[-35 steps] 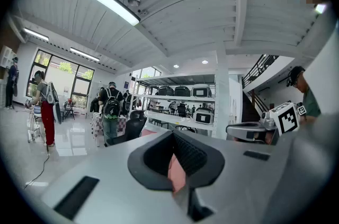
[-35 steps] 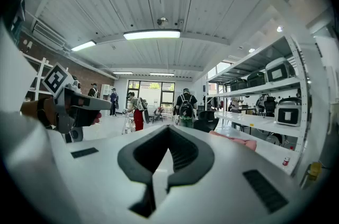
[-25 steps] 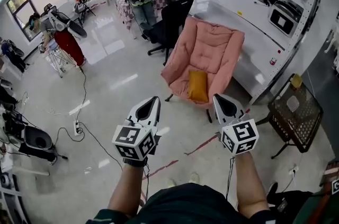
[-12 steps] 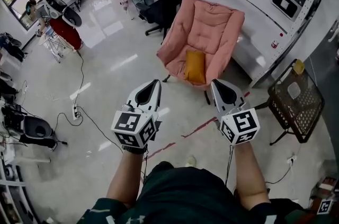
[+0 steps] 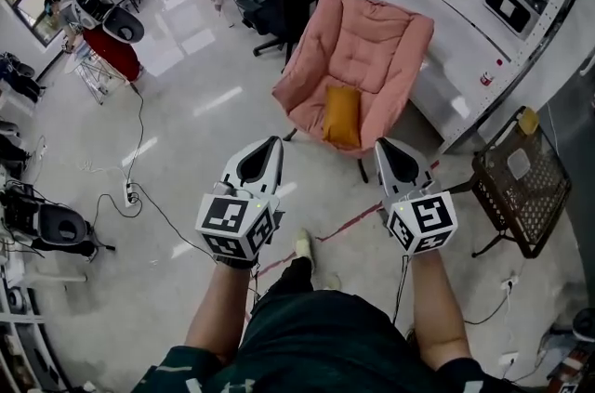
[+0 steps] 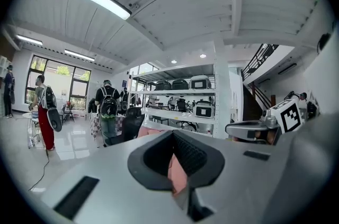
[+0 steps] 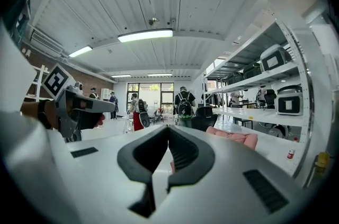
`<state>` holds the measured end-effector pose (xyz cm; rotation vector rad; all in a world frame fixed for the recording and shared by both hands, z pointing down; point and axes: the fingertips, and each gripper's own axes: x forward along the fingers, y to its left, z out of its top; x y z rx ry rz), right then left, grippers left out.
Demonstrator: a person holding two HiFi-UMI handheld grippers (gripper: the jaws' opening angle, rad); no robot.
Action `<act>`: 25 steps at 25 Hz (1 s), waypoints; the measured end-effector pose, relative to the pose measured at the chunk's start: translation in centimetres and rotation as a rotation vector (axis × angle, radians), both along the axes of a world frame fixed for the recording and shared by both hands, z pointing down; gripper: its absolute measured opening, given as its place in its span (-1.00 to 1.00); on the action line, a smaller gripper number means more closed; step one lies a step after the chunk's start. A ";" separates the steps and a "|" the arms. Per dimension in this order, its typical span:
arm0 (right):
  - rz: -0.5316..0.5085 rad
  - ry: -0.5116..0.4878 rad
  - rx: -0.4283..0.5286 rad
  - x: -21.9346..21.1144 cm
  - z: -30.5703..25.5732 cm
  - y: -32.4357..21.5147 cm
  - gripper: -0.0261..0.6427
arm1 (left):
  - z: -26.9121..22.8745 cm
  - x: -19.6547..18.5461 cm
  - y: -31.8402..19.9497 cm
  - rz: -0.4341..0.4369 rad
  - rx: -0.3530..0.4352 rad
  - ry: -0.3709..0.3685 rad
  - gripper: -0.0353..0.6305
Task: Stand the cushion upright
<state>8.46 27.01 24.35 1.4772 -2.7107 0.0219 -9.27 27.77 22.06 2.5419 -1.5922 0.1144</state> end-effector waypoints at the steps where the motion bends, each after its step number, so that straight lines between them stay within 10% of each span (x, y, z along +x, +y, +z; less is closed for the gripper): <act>1: 0.002 0.003 -0.007 -0.2 0.4 -0.7 -0.91 | 0.4 -0.1 -0.8 0.002 -0.007 0.001 -0.88; 25: 0.101 0.224 -0.176 -6.3 16.3 -21.1 -0.91 | 12.0 -3.2 -25.1 0.170 -0.081 0.016 -0.88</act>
